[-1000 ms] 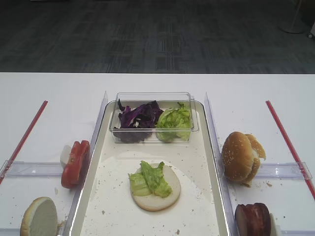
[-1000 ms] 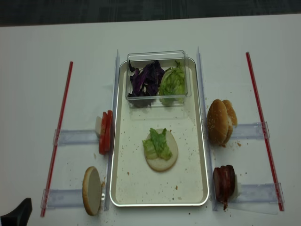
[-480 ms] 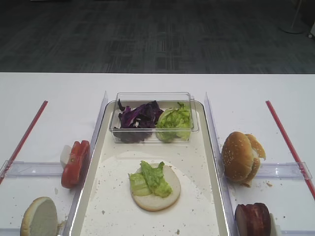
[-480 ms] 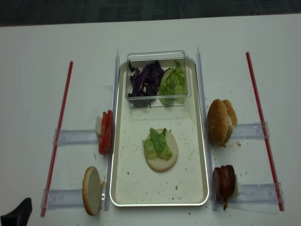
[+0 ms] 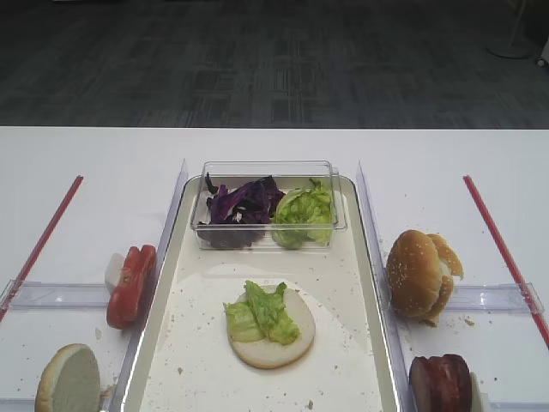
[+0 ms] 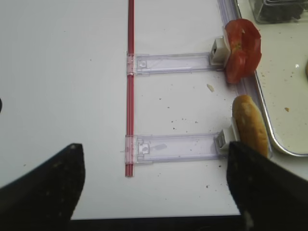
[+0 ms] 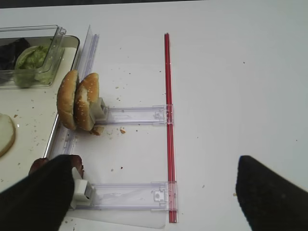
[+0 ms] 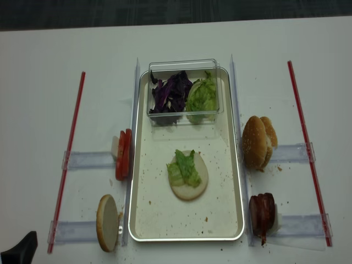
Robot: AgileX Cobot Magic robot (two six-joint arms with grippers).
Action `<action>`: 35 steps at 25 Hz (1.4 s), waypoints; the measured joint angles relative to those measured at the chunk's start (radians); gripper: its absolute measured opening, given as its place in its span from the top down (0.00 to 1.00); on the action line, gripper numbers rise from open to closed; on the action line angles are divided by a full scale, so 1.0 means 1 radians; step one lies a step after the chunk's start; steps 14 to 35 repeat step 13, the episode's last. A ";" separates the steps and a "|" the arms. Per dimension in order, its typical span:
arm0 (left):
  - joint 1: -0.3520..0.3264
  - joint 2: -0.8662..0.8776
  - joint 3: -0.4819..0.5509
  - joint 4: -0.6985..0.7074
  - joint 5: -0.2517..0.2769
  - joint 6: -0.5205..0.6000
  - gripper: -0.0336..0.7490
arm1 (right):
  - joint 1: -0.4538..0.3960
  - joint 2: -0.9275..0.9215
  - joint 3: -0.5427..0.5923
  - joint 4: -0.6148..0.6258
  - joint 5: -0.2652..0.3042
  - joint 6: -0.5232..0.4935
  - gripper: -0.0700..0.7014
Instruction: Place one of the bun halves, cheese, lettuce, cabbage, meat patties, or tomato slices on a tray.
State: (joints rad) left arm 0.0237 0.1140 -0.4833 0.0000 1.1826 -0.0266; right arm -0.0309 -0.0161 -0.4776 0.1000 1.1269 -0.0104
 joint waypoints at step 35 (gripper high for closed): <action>0.000 0.000 0.000 0.000 0.000 0.000 0.25 | 0.000 0.000 0.000 0.000 0.000 0.000 0.01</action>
